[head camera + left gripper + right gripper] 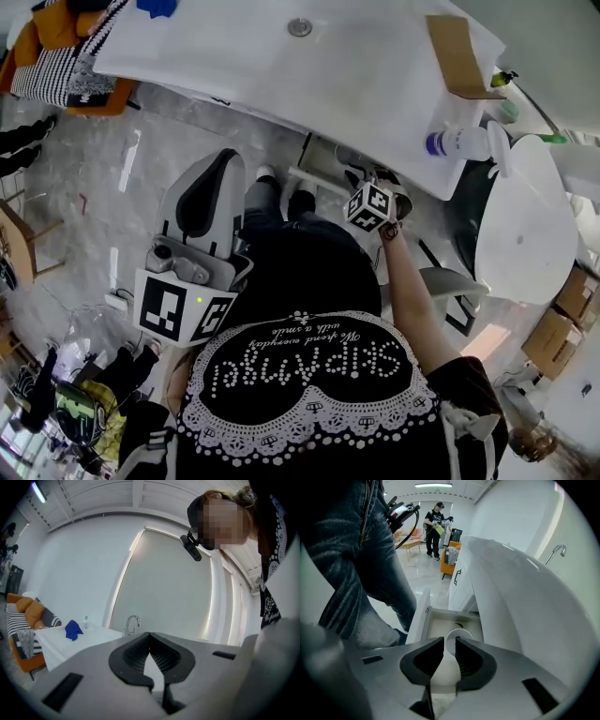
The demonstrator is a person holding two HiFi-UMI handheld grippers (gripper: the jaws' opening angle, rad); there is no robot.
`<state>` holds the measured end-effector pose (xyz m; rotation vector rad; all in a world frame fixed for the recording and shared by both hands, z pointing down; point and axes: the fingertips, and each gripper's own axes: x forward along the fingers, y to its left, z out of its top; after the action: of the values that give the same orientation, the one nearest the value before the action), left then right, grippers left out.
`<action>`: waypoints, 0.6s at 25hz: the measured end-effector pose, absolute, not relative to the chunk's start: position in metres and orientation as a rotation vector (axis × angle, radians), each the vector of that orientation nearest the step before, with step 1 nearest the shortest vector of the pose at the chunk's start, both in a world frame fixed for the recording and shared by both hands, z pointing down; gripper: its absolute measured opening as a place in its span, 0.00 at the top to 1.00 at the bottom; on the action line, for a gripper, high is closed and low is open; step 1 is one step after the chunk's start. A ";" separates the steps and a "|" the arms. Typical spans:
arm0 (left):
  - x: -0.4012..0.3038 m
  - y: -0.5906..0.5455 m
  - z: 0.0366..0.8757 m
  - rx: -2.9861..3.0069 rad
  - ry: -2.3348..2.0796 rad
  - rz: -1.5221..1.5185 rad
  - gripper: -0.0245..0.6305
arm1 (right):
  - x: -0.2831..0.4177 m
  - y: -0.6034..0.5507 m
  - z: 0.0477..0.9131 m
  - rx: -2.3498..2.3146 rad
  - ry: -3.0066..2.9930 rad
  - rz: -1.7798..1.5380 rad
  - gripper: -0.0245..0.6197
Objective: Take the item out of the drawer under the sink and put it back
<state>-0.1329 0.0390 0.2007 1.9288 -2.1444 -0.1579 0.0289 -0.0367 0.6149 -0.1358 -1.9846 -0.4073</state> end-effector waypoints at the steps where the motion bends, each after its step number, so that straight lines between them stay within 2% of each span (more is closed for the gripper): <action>1: -0.134 0.040 0.201 1.921 -2.148 -0.158 0.96 | 0.029 -0.037 0.618 -0.144 -1.976 -0.406 0.83; 15: -0.133 0.038 0.213 1.853 -2.143 -0.095 0.96 | 0.026 -0.037 0.663 -0.186 -1.915 -0.383 0.83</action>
<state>-0.1328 0.0380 0.2133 1.8532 -2.1429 -0.0948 0.0262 -0.0372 0.6631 -0.1865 -1.9154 -0.3829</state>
